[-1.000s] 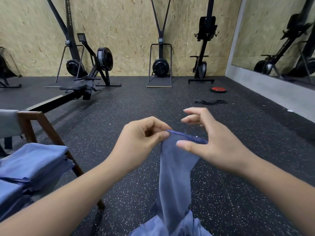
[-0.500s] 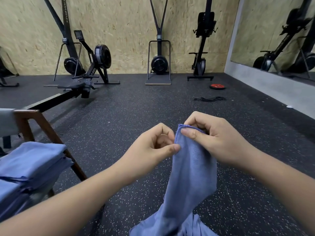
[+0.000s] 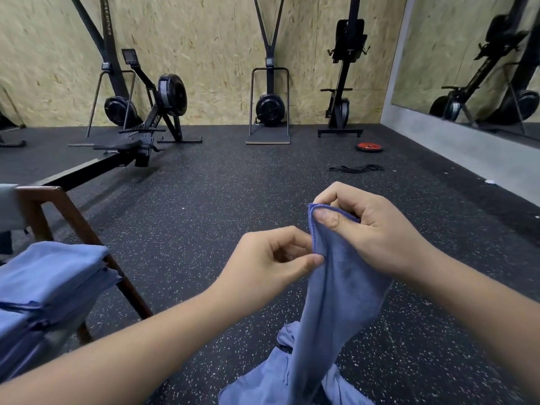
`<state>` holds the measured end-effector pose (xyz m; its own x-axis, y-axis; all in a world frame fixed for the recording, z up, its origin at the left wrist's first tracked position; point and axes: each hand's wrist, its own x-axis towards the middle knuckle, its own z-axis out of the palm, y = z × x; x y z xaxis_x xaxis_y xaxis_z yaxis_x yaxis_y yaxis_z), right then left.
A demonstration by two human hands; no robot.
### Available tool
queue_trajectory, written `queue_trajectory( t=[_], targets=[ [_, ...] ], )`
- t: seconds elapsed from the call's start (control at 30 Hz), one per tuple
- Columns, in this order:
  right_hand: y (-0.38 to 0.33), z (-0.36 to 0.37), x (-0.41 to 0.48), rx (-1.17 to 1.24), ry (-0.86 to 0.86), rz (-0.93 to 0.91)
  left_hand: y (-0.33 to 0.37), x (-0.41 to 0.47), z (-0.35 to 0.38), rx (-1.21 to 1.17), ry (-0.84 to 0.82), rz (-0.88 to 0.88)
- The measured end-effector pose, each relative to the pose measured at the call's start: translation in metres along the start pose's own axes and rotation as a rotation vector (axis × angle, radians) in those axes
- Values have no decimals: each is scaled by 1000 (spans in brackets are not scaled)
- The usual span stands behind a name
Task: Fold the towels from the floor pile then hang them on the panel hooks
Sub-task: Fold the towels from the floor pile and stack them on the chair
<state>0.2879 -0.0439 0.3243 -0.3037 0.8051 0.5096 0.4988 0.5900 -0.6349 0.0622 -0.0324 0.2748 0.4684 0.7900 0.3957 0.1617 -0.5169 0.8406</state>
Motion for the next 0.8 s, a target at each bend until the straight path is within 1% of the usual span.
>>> queue_trajectory(
  t=[0.07,0.1,0.17,0.3,0.37,0.4,0.47,0.53,0.63,0.8],
  targets=[
    [0,-1,-1,15,9,-10,-1,1,-1,203,2,104],
    [-1,-1,-1,17,14,-15,-2,2,-2,263,-19,155],
    [-2,-2,-2,16,23,-20,-2,4,-3,321,-80,219],
    [-1,-10,-2,3,56,-16,-7,1,2,359,-172,222],
    [1,-16,-1,-18,73,-3,-13,-1,3,385,-174,181],
    [2,-19,-1,-30,82,4,-16,-2,2,382,-159,130],
    [5,-24,-2,-49,117,18,-22,-4,-3,324,-143,12],
    [7,-28,-4,-62,168,40,-26,-6,-13,249,-130,-64],
    [12,-33,-6,-82,247,79,-30,-7,-31,210,-90,-116],
    [17,-46,-8,-136,364,113,-37,-9,-57,195,-48,-154]
  ],
)
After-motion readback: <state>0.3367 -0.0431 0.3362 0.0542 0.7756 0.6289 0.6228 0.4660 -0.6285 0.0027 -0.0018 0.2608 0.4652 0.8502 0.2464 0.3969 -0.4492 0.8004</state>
